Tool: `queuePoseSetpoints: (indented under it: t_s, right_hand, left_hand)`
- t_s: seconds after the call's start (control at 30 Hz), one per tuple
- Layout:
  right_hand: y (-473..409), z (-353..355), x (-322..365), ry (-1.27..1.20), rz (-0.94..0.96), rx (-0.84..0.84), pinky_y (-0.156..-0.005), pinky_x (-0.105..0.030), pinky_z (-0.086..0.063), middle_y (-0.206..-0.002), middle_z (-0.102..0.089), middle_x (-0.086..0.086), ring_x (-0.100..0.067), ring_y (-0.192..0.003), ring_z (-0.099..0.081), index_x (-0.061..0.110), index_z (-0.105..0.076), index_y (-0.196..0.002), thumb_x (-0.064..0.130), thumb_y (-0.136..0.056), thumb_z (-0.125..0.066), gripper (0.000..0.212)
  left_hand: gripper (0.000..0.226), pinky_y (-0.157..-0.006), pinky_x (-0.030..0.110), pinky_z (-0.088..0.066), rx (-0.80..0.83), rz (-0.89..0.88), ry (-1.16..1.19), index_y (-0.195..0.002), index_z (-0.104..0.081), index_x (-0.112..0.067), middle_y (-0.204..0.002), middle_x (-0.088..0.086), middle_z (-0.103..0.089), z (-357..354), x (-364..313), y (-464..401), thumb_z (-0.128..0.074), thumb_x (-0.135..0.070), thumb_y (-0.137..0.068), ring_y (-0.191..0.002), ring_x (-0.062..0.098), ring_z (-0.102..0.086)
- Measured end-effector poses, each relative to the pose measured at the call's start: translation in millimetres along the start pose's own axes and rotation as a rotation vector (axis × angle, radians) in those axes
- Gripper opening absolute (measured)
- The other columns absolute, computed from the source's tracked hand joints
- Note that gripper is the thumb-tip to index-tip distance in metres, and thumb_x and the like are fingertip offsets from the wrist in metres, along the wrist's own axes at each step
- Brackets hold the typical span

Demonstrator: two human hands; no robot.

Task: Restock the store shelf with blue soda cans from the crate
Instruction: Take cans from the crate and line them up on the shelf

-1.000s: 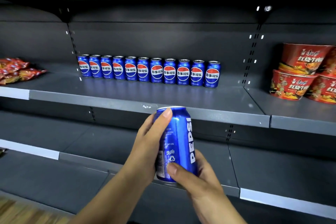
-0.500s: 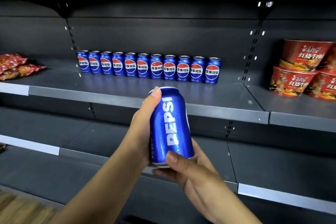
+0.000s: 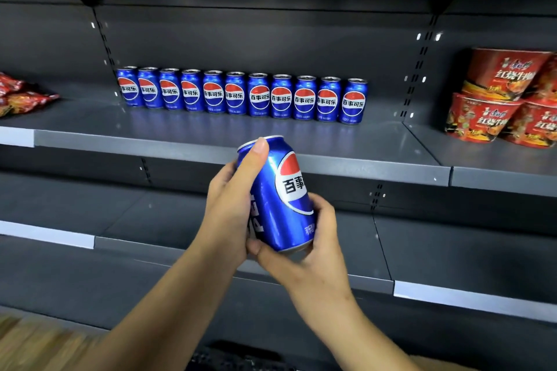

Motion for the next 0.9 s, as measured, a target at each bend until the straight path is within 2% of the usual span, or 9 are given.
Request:
queuePoseSetpoints:
  t_s: [0.07,0.2,0.33,0.47,0.63,0.7,0.77,0.83,0.9]
  right_hand:
    - [4,-11,-2,-0.051,-0.021,0.06,-0.071,-0.014,-0.05,-0.096,-0.065,0.028,0.005,-0.086,-0.064,0.028,-0.044,-0.114,0.01,-0.069,-0.081,0.062]
    - [1,-20,-17,-0.07,-0.166,0.131,-0.074,-0.015,-0.051,-0.1,-0.07,0.016,0.0,-0.088,-0.066,0.024,-0.052,-0.116,0.028,-0.06,-0.082,0.064]
    - [-6,-25,-15,0.09,-0.215,0.231,-0.084,-0.029,-0.054,-0.101,-0.072,0.005,-0.013,-0.094,-0.069,0.02,-0.058,-0.114,0.025,-0.056,-0.081,0.062]
    - [-21,-14,-16,0.155,-0.214,0.162,-0.083,-0.028,-0.055,-0.098,-0.073,0.006,-0.011,-0.09,-0.069,0.02,-0.059,-0.109,0.026,-0.053,-0.08,0.06]
    - [-54,14,-18,0.174,-0.182,-0.004,-0.08,-0.033,-0.057,-0.094,-0.073,0.002,-0.012,-0.084,-0.069,0.017,-0.061,-0.103,0.011,-0.059,-0.088,0.052]
    - [-70,32,-13,0.221,-0.134,-0.069,-0.079,-0.033,-0.058,-0.092,-0.073,0.005,-0.007,-0.081,-0.068,0.018,-0.061,-0.102,0.009,-0.062,-0.085,0.048]
    - [-85,48,-5,0.277,-0.084,-0.11,-0.081,-0.032,-0.057,-0.094,-0.072,0.007,-0.004,-0.083,-0.068,0.018,-0.061,-0.105,0.01,-0.06,-0.086,0.052]
    - [-102,65,1,0.329,-0.042,-0.144,-0.083,-0.027,-0.055,-0.1,-0.07,0.008,-0.004,-0.089,-0.067,0.018,-0.059,-0.109,0.012,-0.058,-0.087,0.059]
    - [-122,81,8,0.349,-0.005,-0.171,-0.083,-0.02,-0.054,-0.103,-0.069,0.008,-0.003,-0.091,-0.066,0.019,-0.057,-0.112,0.012,-0.058,-0.087,0.062]
  left_hand:
    - [0.065,-0.054,0.034,-0.057,0.027,0.003,-0.013,-0.099,-0.067,-0.007,-0.085,0.012,-0.072,7,-2,-2,-0.065,-0.054,-0.055,-0.067,0.022,-0.069]
    - [0.037,-0.047,0.03,-0.055,0.052,0.034,-0.008,-0.078,-0.068,-0.012,-0.068,0.006,-0.07,22,3,-10,-0.06,-0.049,-0.076,-0.055,0.018,-0.066]
    - [0.066,-0.062,0.037,-0.058,0.147,0.088,-0.031,-0.093,-0.07,-0.01,-0.085,0.013,-0.071,24,16,-18,-0.063,-0.061,-0.052,-0.071,0.025,-0.068]
    - [0.08,-0.073,0.039,-0.056,0.202,0.069,-0.087,-0.109,-0.065,-0.009,-0.098,0.013,-0.072,19,18,-36,-0.064,-0.069,-0.056,-0.088,0.028,-0.069]
    - [0.085,-0.09,0.038,-0.052,0.248,-0.026,-0.277,-0.11,-0.065,-0.012,-0.1,0.004,-0.073,-4,15,-69,-0.044,-0.076,-0.058,-0.095,0.019,-0.069]
    - [0.063,-0.091,0.037,-0.051,0.226,-0.048,-0.32,-0.103,-0.068,-0.017,-0.099,0.001,-0.073,-13,19,-86,-0.042,-0.067,-0.076,-0.096,0.017,-0.068]
    - [0.035,-0.09,0.038,-0.051,0.225,-0.095,-0.358,-0.091,-0.069,-0.02,-0.094,0.0,-0.073,-20,22,-100,-0.046,-0.045,-0.093,-0.093,0.018,-0.068]
    - [0.027,-0.082,0.035,-0.05,0.241,-0.148,-0.423,-0.082,-0.067,-0.01,-0.08,0.0,-0.071,-31,27,-115,-0.047,-0.02,-0.096,-0.077,0.015,-0.063]
    - [0.025,-0.069,0.026,-0.049,0.286,-0.196,-0.492,-0.075,-0.063,-0.007,-0.062,-0.007,-0.064,-48,28,-127,-0.047,-0.009,-0.094,-0.061,0.006,-0.057]
Point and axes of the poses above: each hand's wrist, its own y-axis away from the middle knuckle, its own z-axis out of the back of the hand, x = y × z, the point moved 10 cm from there along -y, towards the middle knuckle
